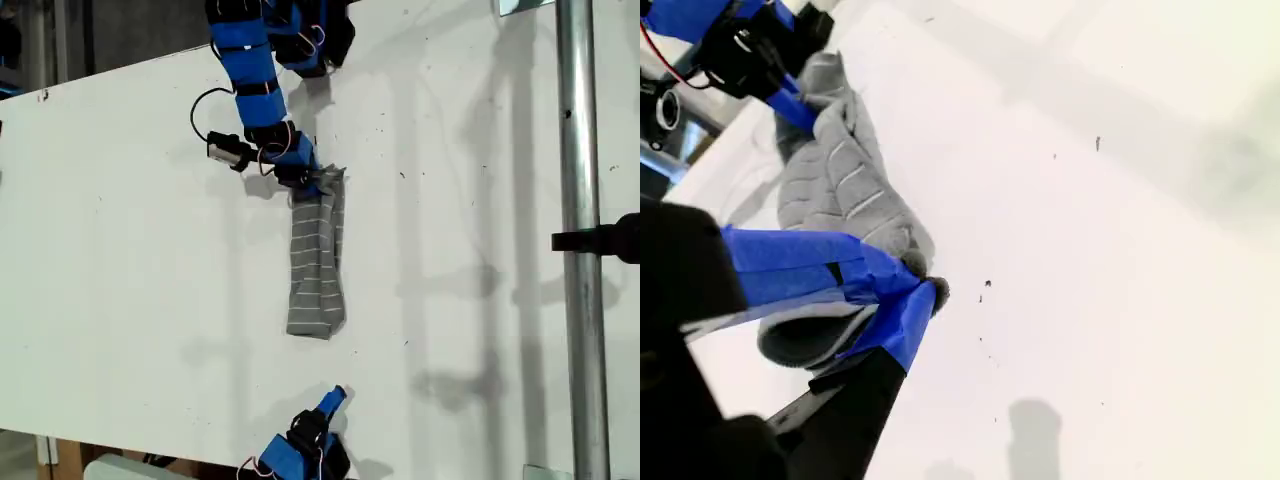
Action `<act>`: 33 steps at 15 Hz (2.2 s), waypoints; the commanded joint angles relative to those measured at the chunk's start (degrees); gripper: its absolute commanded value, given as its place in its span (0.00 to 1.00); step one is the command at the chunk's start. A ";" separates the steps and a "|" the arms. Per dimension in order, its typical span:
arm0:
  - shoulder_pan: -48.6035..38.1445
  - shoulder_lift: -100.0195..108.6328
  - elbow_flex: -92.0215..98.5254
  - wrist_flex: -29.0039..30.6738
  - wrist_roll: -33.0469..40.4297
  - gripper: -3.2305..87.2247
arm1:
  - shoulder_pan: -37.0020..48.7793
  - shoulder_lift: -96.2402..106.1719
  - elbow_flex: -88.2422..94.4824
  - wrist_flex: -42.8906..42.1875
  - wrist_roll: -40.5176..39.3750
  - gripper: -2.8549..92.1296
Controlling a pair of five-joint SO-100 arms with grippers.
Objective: Grasp corners of a towel and fold twice.
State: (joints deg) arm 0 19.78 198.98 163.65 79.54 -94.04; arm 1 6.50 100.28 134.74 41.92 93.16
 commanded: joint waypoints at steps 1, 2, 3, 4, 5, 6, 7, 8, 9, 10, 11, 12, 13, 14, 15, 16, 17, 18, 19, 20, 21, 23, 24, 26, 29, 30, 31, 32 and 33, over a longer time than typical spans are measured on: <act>0.53 0.44 -0.44 -1.23 0.62 0.01 | -1.76 16.08 -2.20 18.72 1.93 0.03; 0.53 0.44 -0.44 -1.23 0.79 0.01 | -3.96 26.72 -3.52 30.50 3.60 0.03; 0.62 0.44 -0.44 -1.23 0.88 0.01 | -7.21 35.16 -7.03 43.68 6.86 0.03; 0.70 0.44 -0.53 -1.23 1.05 0.01 | -10.11 39.46 -11.07 51.50 8.35 0.03; 0.70 0.44 -0.53 -1.32 1.14 0.01 | -10.72 38.23 -15.82 51.94 6.50 0.03; 0.53 0.44 -0.53 -1.32 1.23 0.01 | -9.14 29.88 -22.32 46.93 0.79 0.03; 0.26 0.44 -0.53 -1.32 1.32 0.01 | -7.12 17.31 -30.85 41.04 -4.92 0.03; 0.35 0.44 -0.53 -1.32 1.23 0.01 | -6.06 5.45 -39.55 35.24 -9.14 0.03; 0.79 0.44 -0.44 -1.32 0.70 0.01 | -5.63 -5.36 -48.25 31.38 -12.04 0.03; 1.23 0.44 -0.44 -1.32 0.35 0.01 | -5.27 -13.62 -54.84 28.30 -13.54 0.03; 1.58 0.44 -0.44 -1.32 0.00 0.01 | -4.92 -18.28 -57.48 25.14 -14.24 0.03; 1.93 0.44 -0.26 -1.32 -0.09 0.01 | -4.83 -19.60 -56.51 20.48 -15.47 0.04; 2.02 0.44 -0.18 -1.32 -0.09 0.01 | -4.92 -19.25 -53.70 13.45 -18.02 0.23; 1.93 0.44 -0.18 -1.41 0.18 0.01 | -4.92 -18.19 -51.33 5.71 -20.74 0.32; 1.76 0.44 -0.09 -1.41 0.26 0.01 | -4.66 -16.79 -50.54 0.44 -23.12 0.32; 1.58 0.44 0.00 -1.41 0.35 0.01 | -4.22 -14.24 -49.66 -4.04 -25.05 0.24; 1.32 0.44 0.35 -1.58 0.35 0.01 | -3.25 -11.16 -47.81 -9.05 -26.72 0.17; 1.14 0.44 0.53 -1.67 0.00 0.01 | -1.76 -10.02 -47.64 -5.89 -25.05 0.16; 0.79 0.44 0.70 -1.85 -0.26 0.01 | -1.05 -7.65 -45.18 -2.29 -24.79 0.16; 0.26 0.44 1.49 -2.29 -0.97 0.01 | -0.79 -2.29 -40.17 2.11 -23.73 0.09; 0.18 0.44 3.25 -2.81 -1.05 0.01 | -0.26 6.06 -31.03 4.57 -21.97 0.05; -2.46 0.44 8.09 -5.36 -2.90 0.01 | -0.53 26.63 -9.23 10.90 -16.44 0.03; -2.90 0.44 10.90 -6.33 -3.60 0.01 | -1.14 39.37 2.46 13.54 -13.10 0.03; -3.96 0.09 15.12 -4.92 -9.49 0.01 | -2.55 68.03 20.39 24.43 -7.65 0.03; -3.87 0.18 15.12 -4.92 -2.29 0.01 | -3.52 87.80 31.38 40.61 -1.67 0.03; -3.87 0.18 15.12 -4.92 5.80 0.01 | -4.39 87.63 31.29 40.61 -1.41 0.08; -3.96 0.18 15.12 -4.92 21.45 0.01 | -5.01 87.89 31.11 40.96 -2.55 0.14; -3.60 0.26 15.12 -5.27 38.32 0.01 | -5.19 87.89 31.11 41.75 -8.70 0.14; -3.52 0.26 15.12 -5.36 37.97 0.01 | -5.71 87.89 31.11 41.84 -8.26 0.14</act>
State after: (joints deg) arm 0 16.35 198.98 178.42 74.53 -66.09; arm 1 1.23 188.00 166.29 82.97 86.75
